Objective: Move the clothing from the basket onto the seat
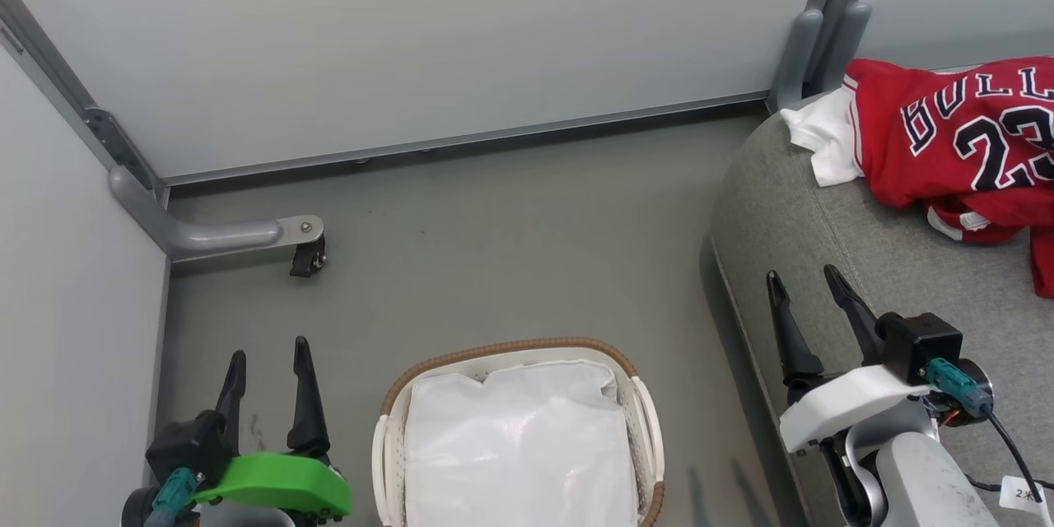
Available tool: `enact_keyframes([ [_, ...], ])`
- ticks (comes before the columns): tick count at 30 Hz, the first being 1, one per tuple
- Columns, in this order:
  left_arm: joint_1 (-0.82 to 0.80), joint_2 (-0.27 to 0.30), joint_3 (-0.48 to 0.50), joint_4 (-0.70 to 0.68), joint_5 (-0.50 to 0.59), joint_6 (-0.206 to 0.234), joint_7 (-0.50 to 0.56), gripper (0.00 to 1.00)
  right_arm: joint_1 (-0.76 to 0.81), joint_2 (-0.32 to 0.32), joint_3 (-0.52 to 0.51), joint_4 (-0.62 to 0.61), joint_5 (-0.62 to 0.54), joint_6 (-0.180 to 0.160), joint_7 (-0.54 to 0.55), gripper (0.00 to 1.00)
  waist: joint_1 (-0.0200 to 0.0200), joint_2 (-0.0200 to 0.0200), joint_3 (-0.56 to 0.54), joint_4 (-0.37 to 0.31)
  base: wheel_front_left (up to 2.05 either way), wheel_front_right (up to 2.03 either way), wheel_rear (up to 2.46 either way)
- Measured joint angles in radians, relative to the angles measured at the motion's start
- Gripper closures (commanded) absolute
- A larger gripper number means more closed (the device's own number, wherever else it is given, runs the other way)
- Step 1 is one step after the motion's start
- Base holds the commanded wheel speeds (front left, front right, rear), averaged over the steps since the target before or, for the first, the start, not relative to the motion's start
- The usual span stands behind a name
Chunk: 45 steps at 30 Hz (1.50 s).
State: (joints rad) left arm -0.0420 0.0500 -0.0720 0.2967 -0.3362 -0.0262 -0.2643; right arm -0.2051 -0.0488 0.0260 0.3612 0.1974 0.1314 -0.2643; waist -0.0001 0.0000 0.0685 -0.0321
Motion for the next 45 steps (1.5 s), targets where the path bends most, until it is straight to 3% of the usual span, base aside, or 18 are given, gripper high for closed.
enact_keyframes([
  [8, 0.0, 0.0, 0.0, 0.006, -0.006, 0.0, 0.0, 0.0, 0.0, 0.0, 0.004, 0.002, 0.0, 0.0, 0.0, 0.0, 0.0, 0.0, -0.002, 0.001, 0.0, 0.0, 0.0],
  [9, 0.0, 0.0, 0.0, 0.008, -0.006, 0.0, 0.0, 1.0, 0.0, 0.0, 0.004, 0.004, 0.0, 0.0, 0.0, 1.0, 0.0, 0.0, -0.002, 0.001, 0.0, 0.0, 0.0],
  [15, 0.002, -0.004, -0.001, 0.056, -0.012, 0.0, 0.003, 1.0, 0.033, 0.01, 0.005, 0.05, 0.007, 0.0, 0.005, 1.0, 0.0, 0.0, -0.003, 0.001, 0.0, 0.0, 0.0],
  [45, -0.001, -0.005, 0.067, 0.023, -0.477, -0.033, 0.142, 1.0, 0.052, 0.009, -0.047, -0.006, 0.523, 0.0, 0.142, 1.0, 0.0, 0.0, -0.019, 0.009, 0.0, 0.0, 0.0],
])
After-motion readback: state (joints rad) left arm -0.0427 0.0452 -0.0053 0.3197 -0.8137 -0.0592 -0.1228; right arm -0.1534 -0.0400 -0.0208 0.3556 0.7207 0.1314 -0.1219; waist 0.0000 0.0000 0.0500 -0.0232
